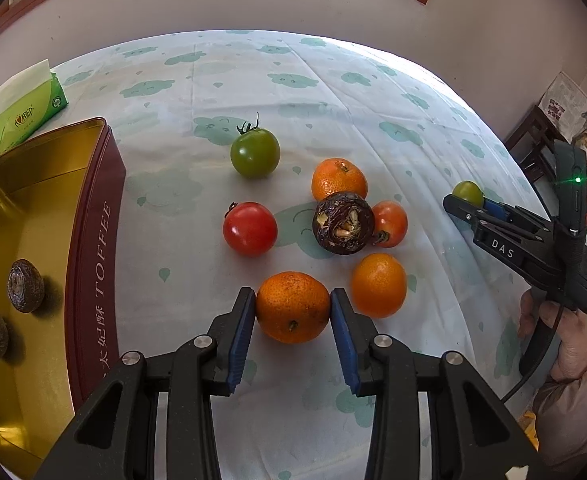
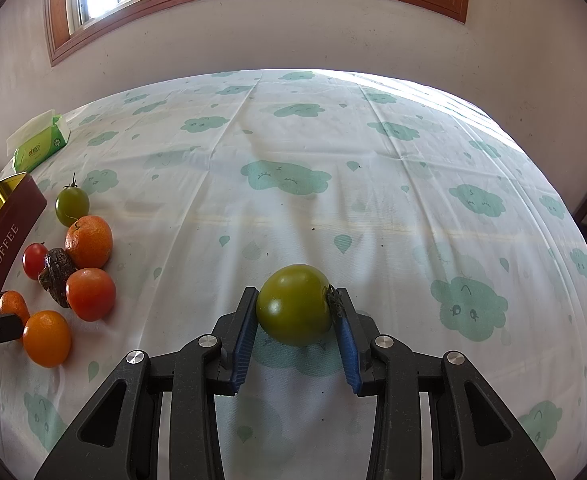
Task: Organize fruits
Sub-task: 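Close the left gripper on the orange tangerine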
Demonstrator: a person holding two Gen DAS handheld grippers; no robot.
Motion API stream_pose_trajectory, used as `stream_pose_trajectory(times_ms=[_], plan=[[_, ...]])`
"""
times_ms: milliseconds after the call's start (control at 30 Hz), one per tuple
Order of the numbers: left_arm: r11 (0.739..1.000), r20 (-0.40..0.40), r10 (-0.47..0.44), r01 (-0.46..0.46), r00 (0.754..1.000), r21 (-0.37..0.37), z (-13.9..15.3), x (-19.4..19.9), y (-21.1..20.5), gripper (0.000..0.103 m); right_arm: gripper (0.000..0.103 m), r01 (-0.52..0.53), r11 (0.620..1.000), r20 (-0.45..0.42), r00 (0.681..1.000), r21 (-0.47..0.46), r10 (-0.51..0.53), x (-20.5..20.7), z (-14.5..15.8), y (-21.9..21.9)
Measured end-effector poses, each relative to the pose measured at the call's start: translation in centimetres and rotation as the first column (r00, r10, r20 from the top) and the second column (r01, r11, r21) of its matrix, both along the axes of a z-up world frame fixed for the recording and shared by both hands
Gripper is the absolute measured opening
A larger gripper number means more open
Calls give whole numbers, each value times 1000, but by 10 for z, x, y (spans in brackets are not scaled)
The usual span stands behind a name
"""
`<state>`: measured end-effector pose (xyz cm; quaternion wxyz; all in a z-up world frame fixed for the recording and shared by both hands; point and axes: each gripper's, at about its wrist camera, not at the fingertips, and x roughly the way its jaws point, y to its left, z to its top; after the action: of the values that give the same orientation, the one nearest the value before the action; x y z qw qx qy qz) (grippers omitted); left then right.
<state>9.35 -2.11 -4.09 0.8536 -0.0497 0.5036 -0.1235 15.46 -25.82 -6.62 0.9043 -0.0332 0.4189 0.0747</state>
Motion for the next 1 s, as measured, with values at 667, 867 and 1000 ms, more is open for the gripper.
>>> stream_pose_trajectory(times_ms=[667, 867, 1000], plan=[[1000, 2, 23, -23, 1000, 18, 13, -6, 8, 33, 38, 0, 1000, 0, 1000, 0, 0, 0, 0, 0], [998, 33, 64, -65, 997, 27, 34, -15, 30, 33, 38, 0, 1000, 0, 1000, 0, 0, 0, 0, 0], [993, 57, 109, -112, 992, 43, 47, -22, 57, 33, 38, 1, 1000, 0, 1000, 0, -1, 0, 0, 0]])
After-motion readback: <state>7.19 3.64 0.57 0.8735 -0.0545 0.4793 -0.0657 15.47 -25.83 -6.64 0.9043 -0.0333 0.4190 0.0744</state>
